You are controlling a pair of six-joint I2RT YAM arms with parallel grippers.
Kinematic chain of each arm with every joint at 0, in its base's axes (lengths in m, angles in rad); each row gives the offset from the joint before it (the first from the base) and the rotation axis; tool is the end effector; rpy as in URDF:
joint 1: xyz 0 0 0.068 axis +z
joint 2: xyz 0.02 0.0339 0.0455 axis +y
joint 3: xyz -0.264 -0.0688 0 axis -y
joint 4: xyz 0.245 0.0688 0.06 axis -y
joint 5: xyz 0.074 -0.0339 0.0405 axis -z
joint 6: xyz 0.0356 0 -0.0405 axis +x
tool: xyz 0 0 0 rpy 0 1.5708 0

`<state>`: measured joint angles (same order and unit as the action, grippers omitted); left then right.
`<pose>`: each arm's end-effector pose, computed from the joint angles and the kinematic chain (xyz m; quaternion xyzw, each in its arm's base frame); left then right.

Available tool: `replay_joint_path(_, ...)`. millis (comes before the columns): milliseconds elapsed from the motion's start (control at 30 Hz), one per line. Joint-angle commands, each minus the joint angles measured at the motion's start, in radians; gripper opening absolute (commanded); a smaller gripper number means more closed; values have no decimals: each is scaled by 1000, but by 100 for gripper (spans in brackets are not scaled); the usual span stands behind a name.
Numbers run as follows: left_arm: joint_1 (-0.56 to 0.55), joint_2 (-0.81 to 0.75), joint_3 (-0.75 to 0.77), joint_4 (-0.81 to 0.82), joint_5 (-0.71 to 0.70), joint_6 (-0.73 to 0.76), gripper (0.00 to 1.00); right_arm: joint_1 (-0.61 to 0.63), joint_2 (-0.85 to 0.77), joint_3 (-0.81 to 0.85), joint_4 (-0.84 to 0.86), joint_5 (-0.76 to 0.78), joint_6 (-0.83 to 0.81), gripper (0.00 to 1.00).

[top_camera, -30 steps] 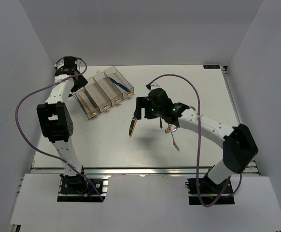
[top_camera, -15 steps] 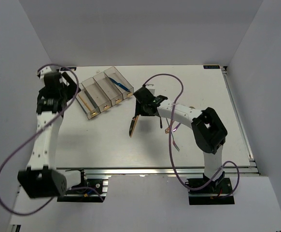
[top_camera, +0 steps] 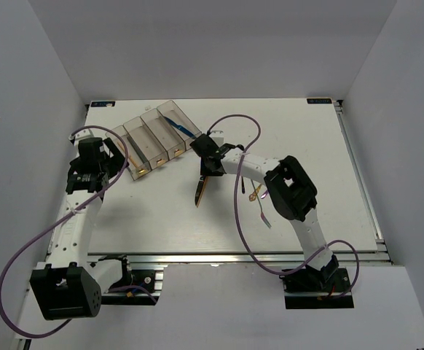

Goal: Sort the eating utensils into containers

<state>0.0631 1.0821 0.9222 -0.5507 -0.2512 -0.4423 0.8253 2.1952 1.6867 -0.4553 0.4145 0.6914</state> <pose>0.2287 0.0233 0.2961 -0.2760 0.8601 0.0339 0.4277 0.3350 0.3417 0.1733 -0.0011 0.9359 0.0586 0.3474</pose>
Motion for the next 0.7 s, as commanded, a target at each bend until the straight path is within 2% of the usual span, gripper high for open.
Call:
replay_joint_path(0, -2, -33, 9, 34, 20, 14, 98, 14, -2, 36, -43, 52, 29, 40)
replay_joint_path(200, -2, -33, 7, 32, 27, 14, 98, 25, -5, 13, -28, 56, 30, 40)
replay_joint_path(400, 0, -37, 4, 34, 29, 16, 98, 25, 54, 56, -88, 63, 43, 40)
replay_joint_path(600, -2, -37, 6, 34, 32, 16, 98, 21, 35, -5, -109, 76, 68, 36)
replay_joint_path(667, -2, -40, 4, 35, 32, 16, 98, 17, 21, -41, -118, 75, 71, 30)
